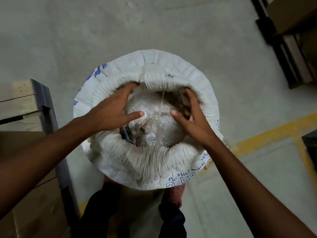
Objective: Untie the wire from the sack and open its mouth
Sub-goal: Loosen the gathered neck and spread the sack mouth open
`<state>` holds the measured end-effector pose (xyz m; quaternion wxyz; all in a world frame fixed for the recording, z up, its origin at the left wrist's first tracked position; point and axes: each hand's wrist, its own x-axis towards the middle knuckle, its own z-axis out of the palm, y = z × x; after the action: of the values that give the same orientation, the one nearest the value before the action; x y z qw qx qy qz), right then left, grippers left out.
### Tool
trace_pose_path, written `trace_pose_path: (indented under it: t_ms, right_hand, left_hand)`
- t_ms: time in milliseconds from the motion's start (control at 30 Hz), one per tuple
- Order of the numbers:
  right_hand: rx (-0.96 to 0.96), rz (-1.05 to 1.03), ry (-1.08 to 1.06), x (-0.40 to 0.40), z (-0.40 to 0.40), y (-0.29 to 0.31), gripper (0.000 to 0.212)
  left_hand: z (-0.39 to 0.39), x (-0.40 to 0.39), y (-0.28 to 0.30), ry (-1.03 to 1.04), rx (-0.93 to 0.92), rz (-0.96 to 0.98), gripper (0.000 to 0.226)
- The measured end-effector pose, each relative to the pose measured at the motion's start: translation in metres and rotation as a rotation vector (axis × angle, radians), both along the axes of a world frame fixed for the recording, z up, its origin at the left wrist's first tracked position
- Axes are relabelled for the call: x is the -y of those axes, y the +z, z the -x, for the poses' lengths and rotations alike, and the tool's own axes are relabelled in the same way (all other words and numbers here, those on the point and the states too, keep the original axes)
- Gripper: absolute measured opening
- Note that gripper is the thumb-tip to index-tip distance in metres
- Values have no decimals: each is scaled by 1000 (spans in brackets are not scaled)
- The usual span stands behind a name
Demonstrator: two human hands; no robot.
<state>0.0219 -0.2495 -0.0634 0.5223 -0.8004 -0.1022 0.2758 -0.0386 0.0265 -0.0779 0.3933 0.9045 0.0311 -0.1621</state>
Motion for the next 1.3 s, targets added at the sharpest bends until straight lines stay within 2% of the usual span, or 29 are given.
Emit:
trace_pose_path:
  t_ms: [100, 200, 333, 400, 633, 800, 1033, 1300]
  right_hand:
    - [177, 88, 24, -11, -20, 0, 99]
    - [334, 183, 119, -12, -47, 11, 99]
    - [393, 426, 315, -1, -76, 27, 102]
    - [399, 484, 377, 2, -83, 31, 103]
    - [446, 501, 462, -2, -92, 39, 108]
    - [399, 480, 534, -2, -89, 39, 110]
    - [406, 472, 542, 0, -82, 33, 110]
    - [424, 443, 554, 7, -61, 32, 96]
  left_hand:
    - [-15, -13, 6, 37, 104, -49, 105]
    - [-30, -27, 21, 20, 191, -142, 106]
    - [-44, -44, 30, 20, 168, -301, 110]
    - [-46, -48, 31, 11, 151, -337, 112]
    - [-45, -47, 34, -22, 101, -388, 117]
    - [-37, -43, 32, -55, 73, -397, 118]
    - [-31, -37, 25, -86, 37, -431, 121]
    - [-6, -24, 22, -126, 65, -349, 109]
